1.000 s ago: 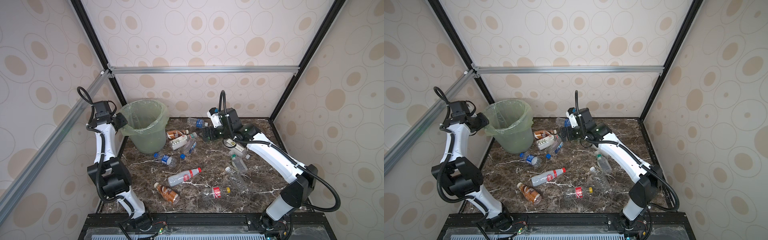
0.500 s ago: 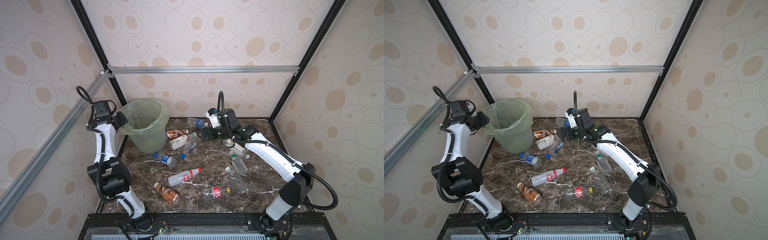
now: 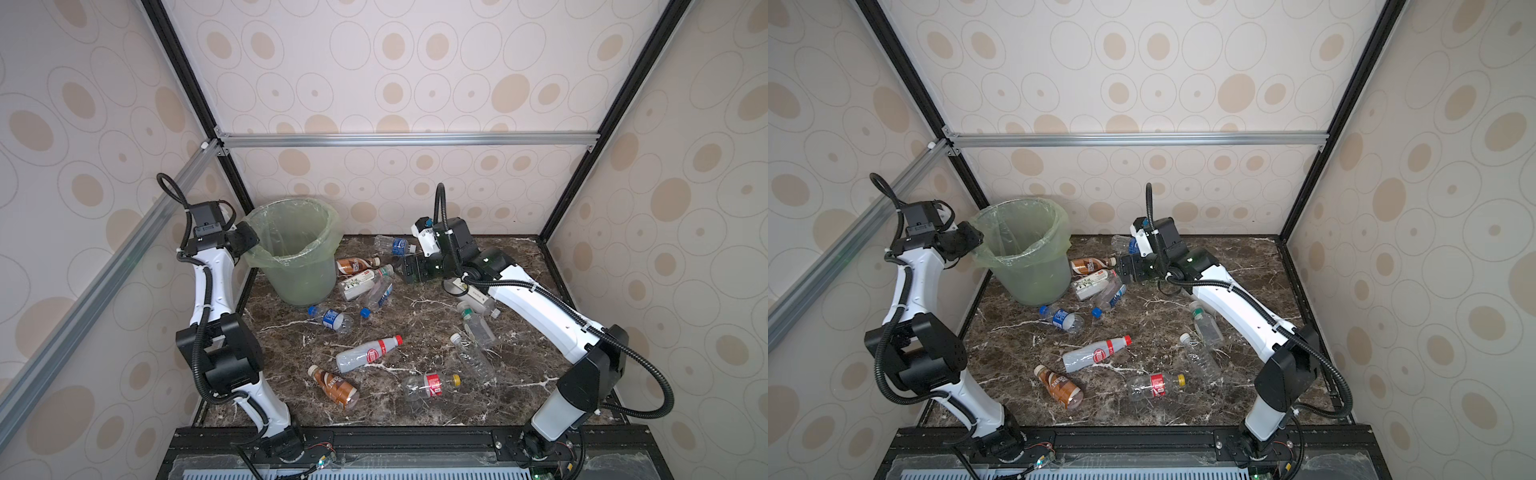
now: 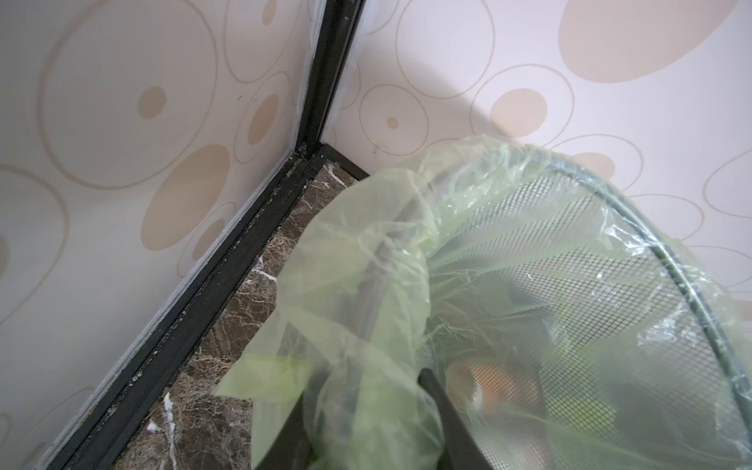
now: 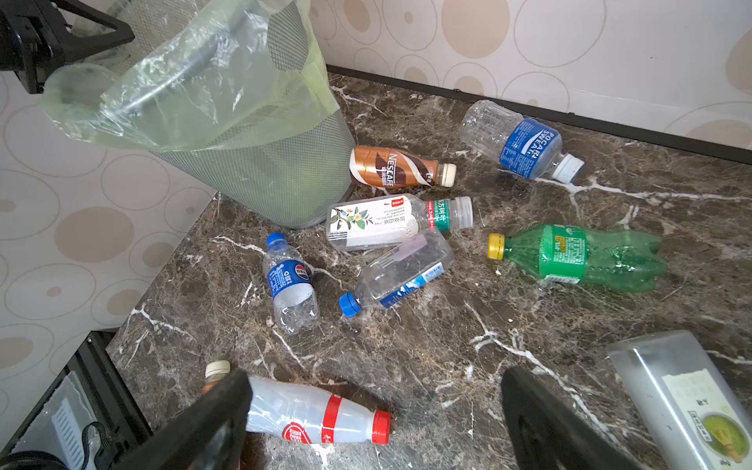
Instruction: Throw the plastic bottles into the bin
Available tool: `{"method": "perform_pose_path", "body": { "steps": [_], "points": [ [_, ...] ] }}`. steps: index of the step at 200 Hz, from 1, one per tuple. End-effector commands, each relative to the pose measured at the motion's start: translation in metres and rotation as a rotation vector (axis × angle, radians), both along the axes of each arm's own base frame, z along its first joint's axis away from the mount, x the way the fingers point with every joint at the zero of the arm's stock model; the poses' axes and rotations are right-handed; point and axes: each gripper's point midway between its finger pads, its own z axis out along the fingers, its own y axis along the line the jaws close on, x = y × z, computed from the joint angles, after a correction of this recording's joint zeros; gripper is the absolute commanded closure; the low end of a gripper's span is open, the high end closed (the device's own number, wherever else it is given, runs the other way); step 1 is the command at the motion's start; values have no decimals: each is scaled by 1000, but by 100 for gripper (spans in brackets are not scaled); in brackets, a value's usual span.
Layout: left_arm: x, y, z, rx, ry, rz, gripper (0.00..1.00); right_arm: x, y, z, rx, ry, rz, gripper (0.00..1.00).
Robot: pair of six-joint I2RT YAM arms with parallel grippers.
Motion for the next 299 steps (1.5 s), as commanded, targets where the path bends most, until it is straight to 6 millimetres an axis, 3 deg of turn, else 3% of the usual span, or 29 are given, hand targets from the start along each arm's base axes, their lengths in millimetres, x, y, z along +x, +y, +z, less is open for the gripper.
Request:
{"method": "perform_pose_path", "body": {
  "steps": [1, 127, 189, 218, 248, 262, 299],
  "points": [
    [6, -9, 6, -17, -29, -24, 65, -2, 5, 1, -4, 1, 5, 1],
    [22, -44, 8, 0, -40, -75, 65, -4, 0, -1, -12, -3, -7, 1],
    [27, -42, 14, 21, -34, -73, 58, -5, -2, -2, -16, -3, -11, 1],
    [25, -40, 21, 37, -41, -65, 45, -5, -2, -1, -10, -3, -10, 1],
    [23, -38, 30, 55, -47, -56, 20, -6, -2, -1, -10, -3, -11, 1],
    [22, -38, 37, 59, -59, -57, 2, -6, -2, -2, -9, -1, -12, 1],
    [16, -39, 58, 80, -94, -54, 1, -7, -2, 1, -2, 0, -16, 1]
  ]
}}
